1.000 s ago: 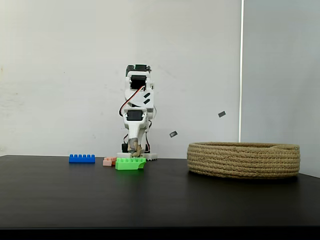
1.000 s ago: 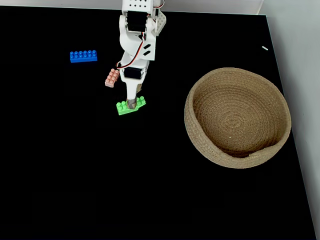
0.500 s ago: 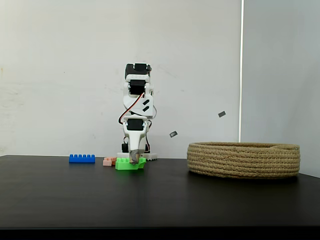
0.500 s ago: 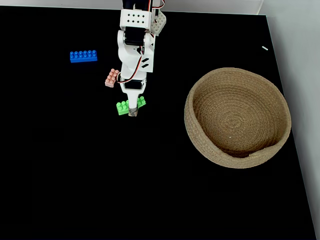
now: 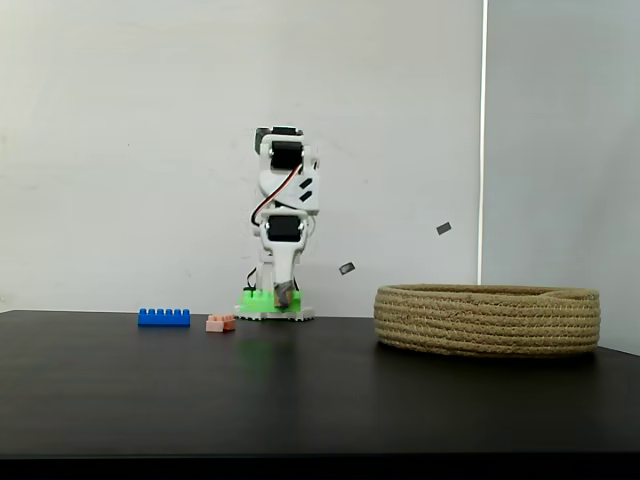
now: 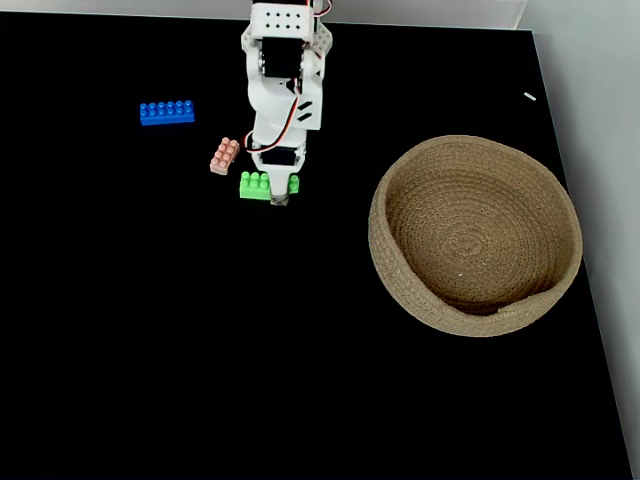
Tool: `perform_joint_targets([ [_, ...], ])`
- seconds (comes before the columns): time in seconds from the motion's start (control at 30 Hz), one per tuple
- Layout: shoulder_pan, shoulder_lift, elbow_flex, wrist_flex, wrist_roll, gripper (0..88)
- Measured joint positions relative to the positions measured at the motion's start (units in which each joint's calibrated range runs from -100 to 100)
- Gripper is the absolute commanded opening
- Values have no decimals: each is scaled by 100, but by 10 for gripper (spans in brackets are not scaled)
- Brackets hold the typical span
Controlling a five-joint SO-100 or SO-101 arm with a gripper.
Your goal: Place the lego blocks in the tray
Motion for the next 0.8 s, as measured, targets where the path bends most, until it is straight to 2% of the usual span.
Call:
perform_joint_targets([
  [0.13, -741, -441, -1034, 1056, -596, 1],
  [0.3, -1865, -636, -1829, 1242, -1153, 2],
  [0.47, -2744, -653, -1670, 455, -1504, 30],
  [0.6, -3314, -653, -1061, -536, -1519, 88],
  [0.8, -3445, -653, -530, -1478, -1626, 192],
])
